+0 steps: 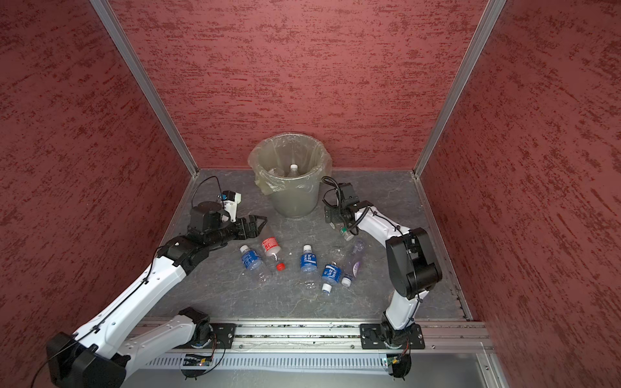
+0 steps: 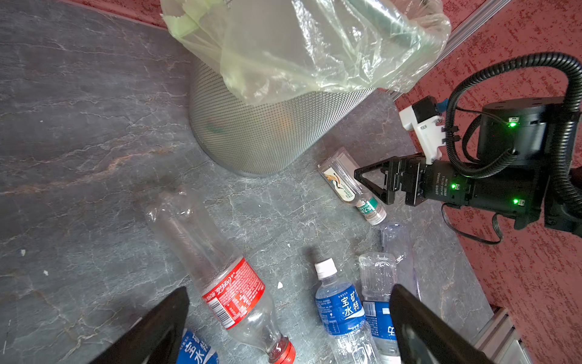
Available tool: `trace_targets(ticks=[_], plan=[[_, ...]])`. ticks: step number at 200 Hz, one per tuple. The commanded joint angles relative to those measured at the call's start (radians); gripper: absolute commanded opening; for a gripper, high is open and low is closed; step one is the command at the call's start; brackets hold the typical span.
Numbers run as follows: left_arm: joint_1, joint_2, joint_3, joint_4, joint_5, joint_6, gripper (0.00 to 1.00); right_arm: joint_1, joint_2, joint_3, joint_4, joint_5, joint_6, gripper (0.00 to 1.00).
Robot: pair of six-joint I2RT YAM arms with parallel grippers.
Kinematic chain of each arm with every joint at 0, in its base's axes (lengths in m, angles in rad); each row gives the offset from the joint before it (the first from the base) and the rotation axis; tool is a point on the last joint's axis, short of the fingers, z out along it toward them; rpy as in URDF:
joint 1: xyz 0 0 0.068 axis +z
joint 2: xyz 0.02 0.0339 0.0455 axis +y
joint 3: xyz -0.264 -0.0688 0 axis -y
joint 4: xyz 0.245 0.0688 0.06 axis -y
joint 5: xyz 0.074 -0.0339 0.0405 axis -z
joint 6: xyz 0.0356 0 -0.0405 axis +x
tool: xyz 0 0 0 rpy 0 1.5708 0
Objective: Throw the plastic bottles in the bin
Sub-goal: 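Lower the right gripper onto the clear green-cap bottle and close it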
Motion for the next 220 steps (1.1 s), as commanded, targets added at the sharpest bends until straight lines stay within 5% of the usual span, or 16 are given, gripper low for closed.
trace_targets(ticks=[1,220], plan=[[-0.004,-0.001,-0.009,0.024,0.017,-0.003,0.99,-0.009,0.023,0.016,0.011,-0.029,-0.011,0.98],[0.0,-0.002,-0.027,0.024,0.029,-0.015,0.99,-0.018,0.162,0.099,0.012,-0.038,-0.054,0.97]])
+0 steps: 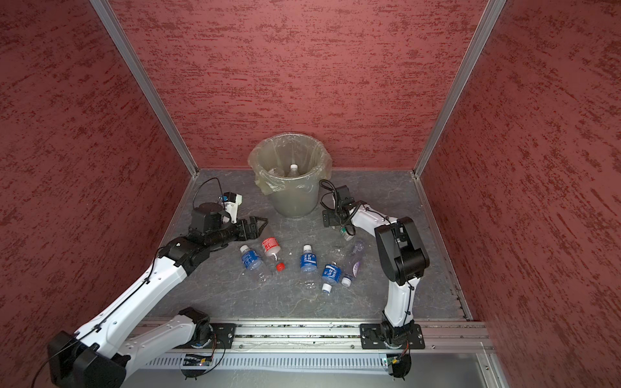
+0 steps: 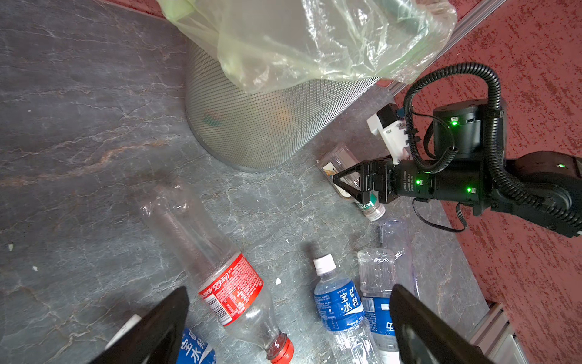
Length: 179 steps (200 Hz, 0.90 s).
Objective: Throw the plastic bottles in the bin
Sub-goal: 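Lower the right gripper onto the clear green-cap bottle and close it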
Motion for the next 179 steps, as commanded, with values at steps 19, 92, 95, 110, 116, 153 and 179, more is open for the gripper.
trace_targets(ticks=[19,92,95,110,116,153,179], plan=[[0.001,-0.001,-0.01,0.013,0.017,-0.007,0.99,-0.011,0.043,0.067,0.001,0.004,-0.026,0.93],[0.005,0.002,-0.004,0.011,0.021,-0.007,0.99,-0.01,0.055,0.063,-0.004,0.0,-0.027,0.63],[0.006,0.003,-0.004,0.01,0.02,-0.006,0.99,-0.01,0.054,0.06,-0.003,0.001,-0.026,0.62],[0.006,0.007,-0.001,0.014,0.024,-0.007,0.99,-0.01,0.041,0.045,0.004,0.008,-0.023,0.57],[0.005,0.009,-0.001,0.015,0.023,-0.008,0.99,-0.01,0.034,0.04,0.005,0.01,-0.021,0.55],[0.006,0.012,-0.001,0.02,0.028,-0.014,1.0,-0.011,-0.011,-0.005,0.023,0.021,-0.006,0.44],[0.005,0.012,-0.003,0.019,0.028,-0.016,0.99,-0.011,-0.057,-0.04,0.041,0.028,0.008,0.43]])
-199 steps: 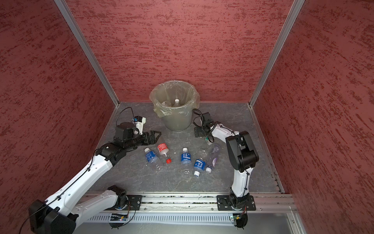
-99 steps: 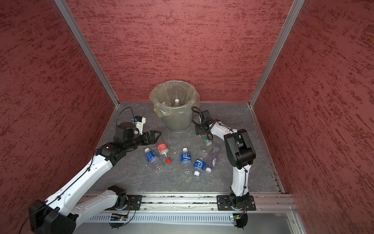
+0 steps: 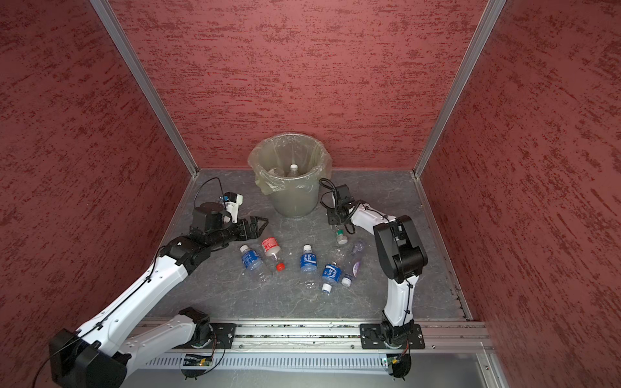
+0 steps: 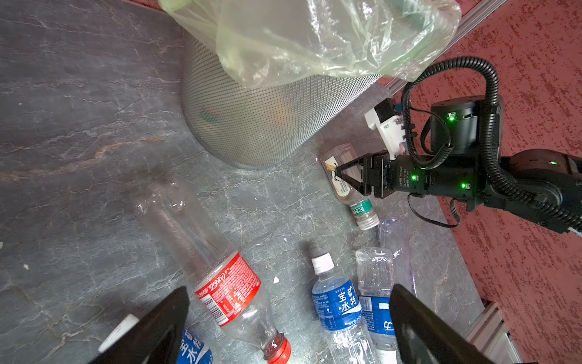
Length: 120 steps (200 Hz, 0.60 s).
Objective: Throw the plastic bottles in the bin
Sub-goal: 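Lower the right gripper onto the clear green-cap bottle and close it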
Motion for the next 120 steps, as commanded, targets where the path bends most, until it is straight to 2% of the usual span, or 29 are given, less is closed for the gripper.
trace_targets(ticks=[1,46,120], plan=[[0.004,0.001,-0.004,0.015,0.017,-0.005,0.99,-0.005,-0.064,-0.03,0.017,0.024,0.022,0.43],[0.002,0.005,0.001,0.012,0.02,-0.006,0.99,-0.005,-0.186,-0.1,0.042,0.057,0.055,0.42],[-0.005,0.006,-0.001,0.012,0.021,-0.007,0.99,0.011,-0.53,-0.23,0.045,0.101,0.121,0.39]])
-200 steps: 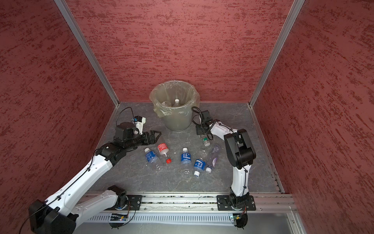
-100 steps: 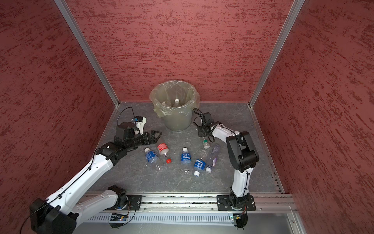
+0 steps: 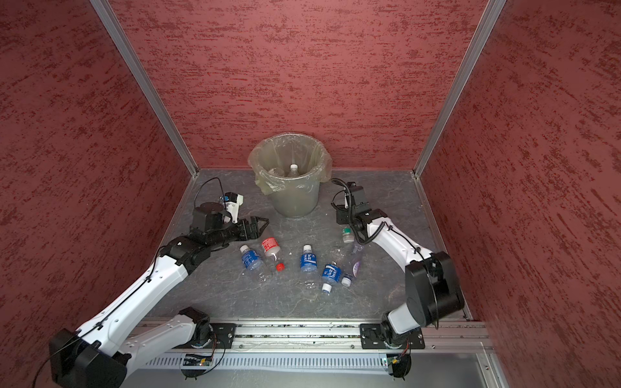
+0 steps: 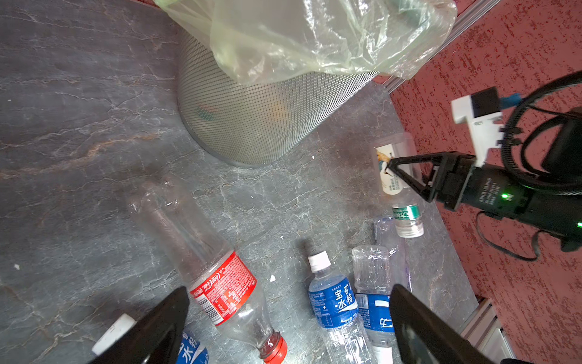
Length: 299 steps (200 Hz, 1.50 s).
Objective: Throw the plastic bottles in the bin
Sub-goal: 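Lower the right gripper onto the clear green-cap bottle and close it, then lift the green-cap bottle with the right gripper over the bin and release it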
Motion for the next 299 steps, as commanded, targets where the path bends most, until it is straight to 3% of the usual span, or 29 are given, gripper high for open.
trace_targets(ticks=[1,129,189,246,282,288,299], plan=[[-0.005,0.006,-0.001,0.013,0.008,-0.002,0.99,0.011,-0.1,-0.029,0.018,0.039,0.039,0.39],[-0.023,0.042,0.019,0.013,0.007,0.002,0.99,0.231,-0.522,-0.03,-0.046,0.188,0.045,0.39],[-0.026,0.046,0.016,0.015,0.003,0.004,0.99,0.289,-0.545,0.085,-0.007,0.178,0.024,0.4],[-0.021,0.024,-0.013,0.017,-0.006,0.015,0.99,0.289,-0.284,0.406,0.019,0.15,-0.03,0.41],[-0.01,-0.005,-0.053,0.019,-0.004,0.013,0.99,0.276,0.101,0.842,-0.037,0.09,-0.086,0.43],[-0.007,-0.011,-0.058,0.021,-0.004,0.008,0.99,0.265,0.191,0.95,-0.059,0.068,-0.09,0.5],[-0.002,-0.021,-0.062,0.018,0.0,0.006,0.99,0.236,0.363,1.169,-0.128,0.036,-0.088,0.75]])
